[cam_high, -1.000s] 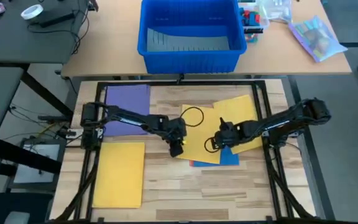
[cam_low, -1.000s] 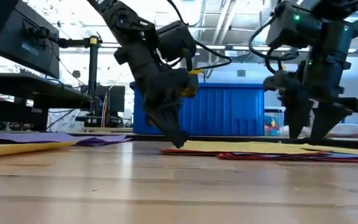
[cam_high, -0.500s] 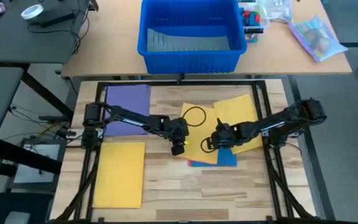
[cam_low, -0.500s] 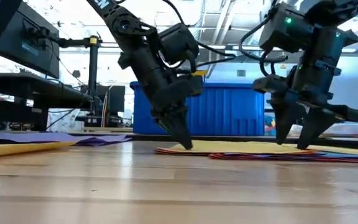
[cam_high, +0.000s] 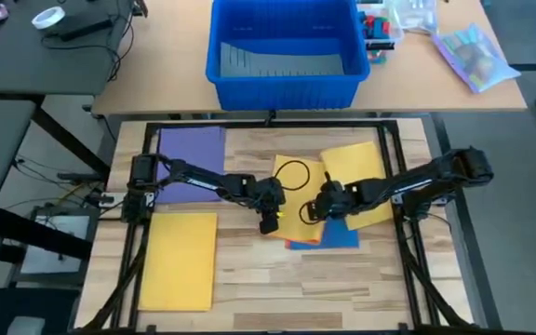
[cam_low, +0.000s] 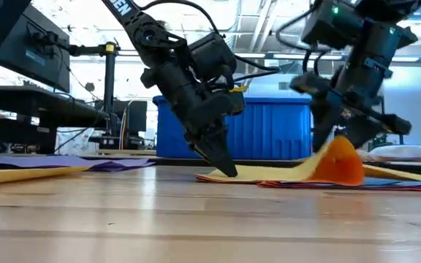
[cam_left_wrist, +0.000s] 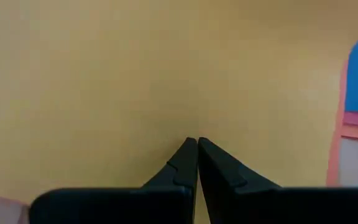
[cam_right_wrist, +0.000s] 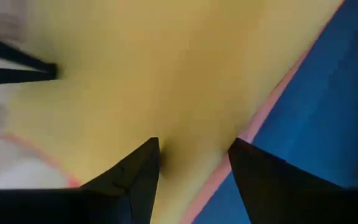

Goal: Organize paper
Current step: Stack the yellow colored paper on top of the other yellow colored papers

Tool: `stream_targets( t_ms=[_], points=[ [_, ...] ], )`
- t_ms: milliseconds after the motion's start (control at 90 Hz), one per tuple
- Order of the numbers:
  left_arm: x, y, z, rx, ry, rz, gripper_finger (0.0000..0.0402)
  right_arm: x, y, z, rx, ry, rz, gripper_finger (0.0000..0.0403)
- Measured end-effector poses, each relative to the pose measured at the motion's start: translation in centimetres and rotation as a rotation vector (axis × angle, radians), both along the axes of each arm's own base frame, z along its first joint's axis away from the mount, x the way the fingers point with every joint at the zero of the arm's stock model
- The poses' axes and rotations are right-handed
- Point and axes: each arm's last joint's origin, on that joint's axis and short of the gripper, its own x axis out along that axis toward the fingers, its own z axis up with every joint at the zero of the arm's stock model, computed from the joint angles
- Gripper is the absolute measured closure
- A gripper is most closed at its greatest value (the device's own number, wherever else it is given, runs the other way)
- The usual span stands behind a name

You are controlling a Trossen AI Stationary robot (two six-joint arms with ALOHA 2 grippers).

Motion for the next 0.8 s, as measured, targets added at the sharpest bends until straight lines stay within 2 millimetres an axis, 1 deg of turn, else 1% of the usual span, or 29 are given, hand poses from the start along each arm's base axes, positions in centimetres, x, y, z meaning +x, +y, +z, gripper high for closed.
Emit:
stream_targets(
  t_ms=[122,256,367,444,722,800],
  points=[
    [0.0,0.0,-0.1,-0.001,0.001,0.001,0.0402,0.0,0.0,0.3,0.001,-0.012,0.0,0.0222],
    [0.0,0.0,-0.1,-0.002,-0.003,0.001,0.0402,0.2,0.0,0.0,0.008,-0.005,0.003,0.0222],
    [0.0,0.0,-0.1,-0.005,-0.003,0.005,0.0402,0.9,0.2,0.7,0.054,-0.107,0.024,0.0222],
    [0.0,0.0,-0.1,-0.006,-0.004,0.005,0.0402,1.1,0.4,0.9,0.062,-0.142,0.027,0.0222],
    [0.1,0.0,-0.1,-0.005,-0.008,0.005,0.0402,1.2,0.2,0.4,0.083,-0.115,-0.009,0.0222],
    [0.1,0.0,-0.1,-0.006,-0.008,0.005,0.0402,1.7,0.2,0.9,0.079,-0.189,0.014,0.0222]
  ],
)
